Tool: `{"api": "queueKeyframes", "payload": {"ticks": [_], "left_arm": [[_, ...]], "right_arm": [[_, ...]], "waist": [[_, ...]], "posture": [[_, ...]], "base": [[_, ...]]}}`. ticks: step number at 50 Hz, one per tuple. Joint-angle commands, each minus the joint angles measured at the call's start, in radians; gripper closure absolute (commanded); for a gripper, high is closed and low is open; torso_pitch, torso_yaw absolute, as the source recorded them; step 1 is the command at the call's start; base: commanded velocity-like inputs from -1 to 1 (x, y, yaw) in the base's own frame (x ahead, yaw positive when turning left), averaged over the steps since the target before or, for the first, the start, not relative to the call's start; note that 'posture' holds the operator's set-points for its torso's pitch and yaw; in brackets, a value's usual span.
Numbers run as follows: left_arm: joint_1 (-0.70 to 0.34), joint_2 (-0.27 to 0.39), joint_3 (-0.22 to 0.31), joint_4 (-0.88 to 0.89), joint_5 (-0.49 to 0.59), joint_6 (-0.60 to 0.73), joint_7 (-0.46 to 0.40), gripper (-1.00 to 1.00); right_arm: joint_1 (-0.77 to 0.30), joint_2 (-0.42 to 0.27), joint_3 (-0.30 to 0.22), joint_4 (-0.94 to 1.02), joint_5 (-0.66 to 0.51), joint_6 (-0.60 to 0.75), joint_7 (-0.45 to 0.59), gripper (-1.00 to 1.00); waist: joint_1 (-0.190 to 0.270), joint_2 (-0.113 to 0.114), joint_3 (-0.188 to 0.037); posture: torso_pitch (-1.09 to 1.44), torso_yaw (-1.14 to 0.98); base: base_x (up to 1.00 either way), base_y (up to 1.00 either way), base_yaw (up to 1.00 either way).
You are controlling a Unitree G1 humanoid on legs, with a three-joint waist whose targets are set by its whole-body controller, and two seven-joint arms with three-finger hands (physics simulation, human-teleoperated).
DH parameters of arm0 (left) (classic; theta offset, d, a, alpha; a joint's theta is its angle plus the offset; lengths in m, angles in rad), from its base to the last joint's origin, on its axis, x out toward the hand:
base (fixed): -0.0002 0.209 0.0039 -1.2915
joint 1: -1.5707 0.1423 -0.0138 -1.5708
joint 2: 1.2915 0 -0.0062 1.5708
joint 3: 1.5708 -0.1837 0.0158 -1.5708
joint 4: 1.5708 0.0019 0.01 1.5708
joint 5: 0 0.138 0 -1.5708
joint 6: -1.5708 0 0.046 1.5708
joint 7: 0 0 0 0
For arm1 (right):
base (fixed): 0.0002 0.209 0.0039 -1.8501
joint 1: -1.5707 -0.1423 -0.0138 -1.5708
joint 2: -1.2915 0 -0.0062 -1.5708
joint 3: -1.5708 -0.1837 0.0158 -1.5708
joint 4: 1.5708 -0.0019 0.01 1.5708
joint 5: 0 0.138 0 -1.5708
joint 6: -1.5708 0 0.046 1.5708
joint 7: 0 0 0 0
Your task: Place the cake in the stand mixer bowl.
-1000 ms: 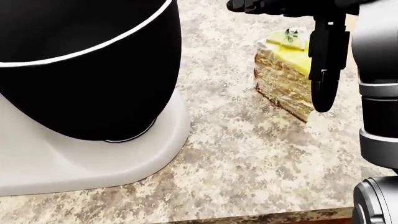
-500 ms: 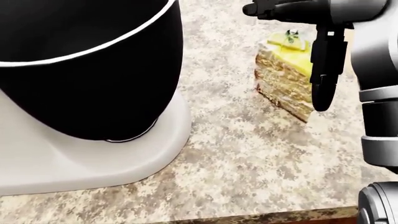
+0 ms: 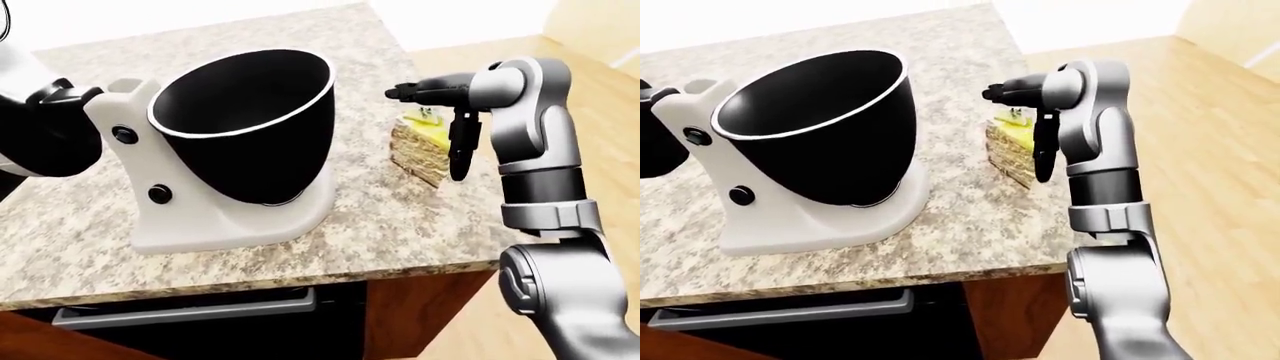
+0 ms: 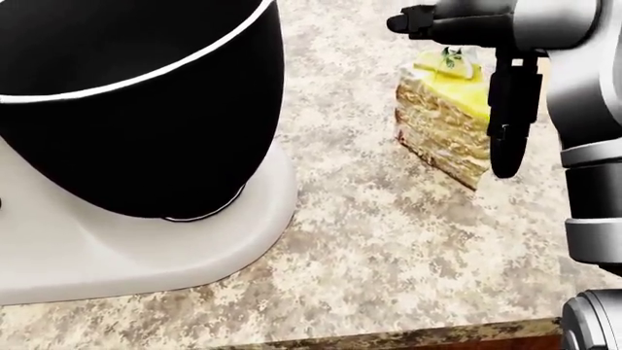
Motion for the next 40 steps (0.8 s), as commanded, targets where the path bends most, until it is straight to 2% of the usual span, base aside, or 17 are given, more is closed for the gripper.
{"api": "queueKeyframes", "payload": {"ticks": [1,3,4,7,11,16,22,23,24,28,38,40], "left_arm": [[-0.004,0.012,-0.003,0.006,-0.003,0.023,0.003,-1.00],[-0.005,0.010,-0.003,0.005,-0.002,0.024,0.003,-1.00],[-0.005,0.009,-0.003,0.005,0.000,0.024,0.002,-1.00],[-0.008,0.006,-0.006,0.001,0.001,0.027,0.004,-1.00],[-0.014,0.004,-0.009,0.000,0.002,0.031,0.005,-1.00],[-0.013,0.006,-0.004,0.011,0.003,0.030,-0.001,-1.00],[-0.018,0.003,-0.014,0.014,0.007,0.026,-0.003,-1.00],[-0.019,0.001,-0.016,0.013,0.008,0.026,-0.003,-1.00],[-0.020,0.000,-0.016,0.012,0.011,0.027,-0.004,-1.00],[-0.031,-0.012,-0.030,0.011,0.025,0.025,-0.007,-1.00],[-0.041,-0.027,-0.025,0.003,0.041,0.039,-0.011,-1.00],[-0.044,-0.028,-0.024,0.002,0.043,0.043,-0.012,-1.00]], "right_arm": [[-0.039,-0.004,-0.007,-0.019,-0.002,-0.008,-0.043,-1.00],[-0.040,-0.004,-0.005,-0.010,-0.006,-0.017,-0.062,-1.00],[-0.051,-0.005,-0.004,0.024,-0.007,-0.047,-0.125,-1.00],[-0.108,-0.002,0.000,0.127,-0.024,-0.046,-0.225,-1.00],[-0.086,0.005,0.009,0.137,-0.033,-0.049,-0.253,-1.00],[-0.069,0.012,0.010,0.116,-0.033,-0.048,-0.228,-1.00],[-0.019,0.012,-0.002,0.027,-0.002,-0.032,-0.128,-1.00],[-0.007,0.008,-0.002,0.016,0.005,-0.042,-0.112,0.58],[0.001,0.003,-0.002,0.000,0.007,-0.045,-0.089,0.93],[0.007,-0.013,-0.012,-0.026,0.015,-0.039,-0.037,0.92],[0.013,-0.023,-0.020,0.017,0.019,-0.052,-0.095,0.95],[-0.016,-0.033,-0.027,0.033,0.030,-0.049,-0.100,0.95]], "waist": [[0.001,-0.006,-0.017],[0.000,-0.006,-0.018],[0.000,-0.006,-0.018],[-0.002,-0.005,-0.020],[0.001,-0.006,-0.020],[0.004,-0.010,-0.020],[0.002,-0.017,-0.021],[0.003,-0.017,-0.020],[0.005,-0.017,-0.021],[0.009,-0.017,-0.019],[0.012,-0.021,-0.024],[0.012,-0.022,-0.025]], "posture": [[0.00,0.00],[0.00,0.00],[0.00,0.00],[0.00,0.00],[0.00,0.00],[0.00,0.00],[0.00,0.00],[0.00,0.00],[0.00,0.00],[0.00,0.00],[0.00,0.00],[0.00,0.00]], "base": [[0.00,0.00,0.00],[0.00,0.00,0.00],[0.00,0.00,0.00],[0.00,0.00,0.00],[0.00,0.00,0.00],[0.00,0.00,0.00],[0.00,0.00,0.00],[0.00,0.00,0.00],[0.00,0.00,0.00],[0.00,0.00,0.00],[0.00,0.00,0.00],[0.00,0.00,0.00]]}}
